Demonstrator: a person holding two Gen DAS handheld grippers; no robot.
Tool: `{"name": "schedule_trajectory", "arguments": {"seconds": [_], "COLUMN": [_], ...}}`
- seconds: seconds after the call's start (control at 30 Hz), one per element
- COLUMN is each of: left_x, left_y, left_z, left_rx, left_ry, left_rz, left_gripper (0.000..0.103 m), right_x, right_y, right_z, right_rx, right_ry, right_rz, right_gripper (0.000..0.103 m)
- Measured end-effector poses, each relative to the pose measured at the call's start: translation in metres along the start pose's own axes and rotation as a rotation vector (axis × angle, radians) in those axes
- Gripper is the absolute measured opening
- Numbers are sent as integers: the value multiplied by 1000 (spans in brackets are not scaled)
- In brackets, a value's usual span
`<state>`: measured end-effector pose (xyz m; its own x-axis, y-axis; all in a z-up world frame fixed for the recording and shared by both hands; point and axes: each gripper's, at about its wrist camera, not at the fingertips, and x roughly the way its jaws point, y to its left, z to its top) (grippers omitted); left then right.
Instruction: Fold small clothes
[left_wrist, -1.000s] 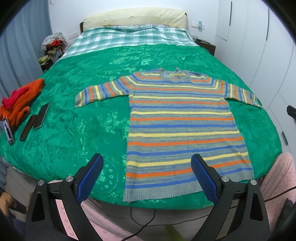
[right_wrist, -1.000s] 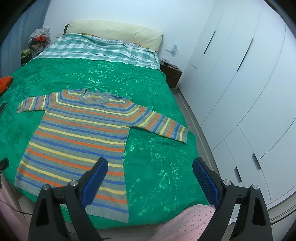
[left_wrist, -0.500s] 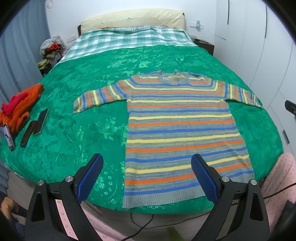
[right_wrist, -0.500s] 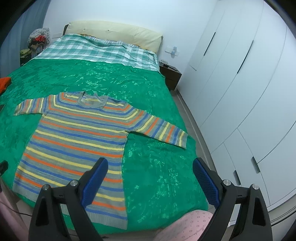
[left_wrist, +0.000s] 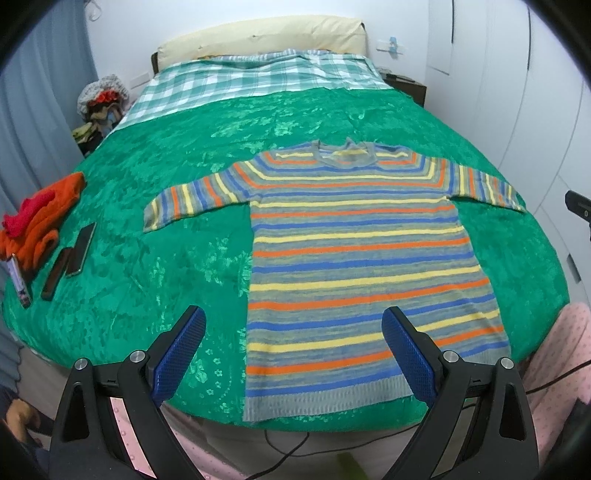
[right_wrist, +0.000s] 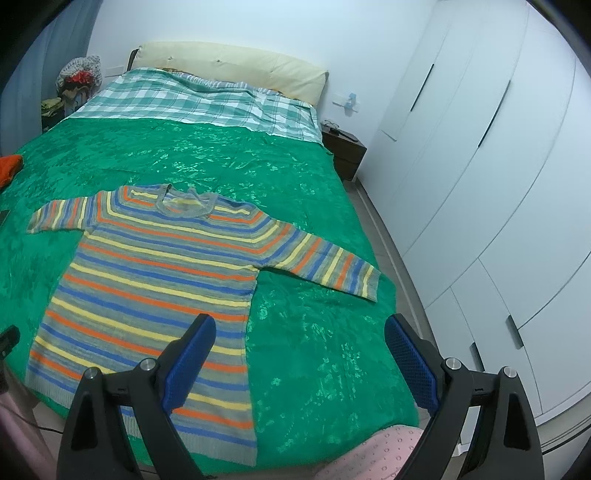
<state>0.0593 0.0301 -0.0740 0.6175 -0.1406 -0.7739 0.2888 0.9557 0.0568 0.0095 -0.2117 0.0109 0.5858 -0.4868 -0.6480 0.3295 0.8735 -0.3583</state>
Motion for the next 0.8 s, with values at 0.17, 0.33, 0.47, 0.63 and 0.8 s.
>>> {"name": "schedule_trajectory", "arguments": {"seconds": [0.17,0.33,0.47,0.63,0.8], "left_x": [0,-1,-1,-1,-2], "left_y": [-1,-3,-2,-2,-2], "left_z": [4,5,5,5,5], "left_rx": [0,5,4,6,6], "left_ry": [-5,-7,-7,-11,-11], "left_rz": [0,-1,-1,-1,-1], "left_gripper": [97,97,97,97,97], "right_x": [2,2,2,1,-1], "right_y": [1,1,1,1,1], "right_z": [4,5,5,5,5], "right_rx": [2,7,6,7,6], "right_ry": [-6,-6,-6,-9,-14], "right_rz": [5,8,10,3,5], "right_gripper": [92,92,92,92,92]}}
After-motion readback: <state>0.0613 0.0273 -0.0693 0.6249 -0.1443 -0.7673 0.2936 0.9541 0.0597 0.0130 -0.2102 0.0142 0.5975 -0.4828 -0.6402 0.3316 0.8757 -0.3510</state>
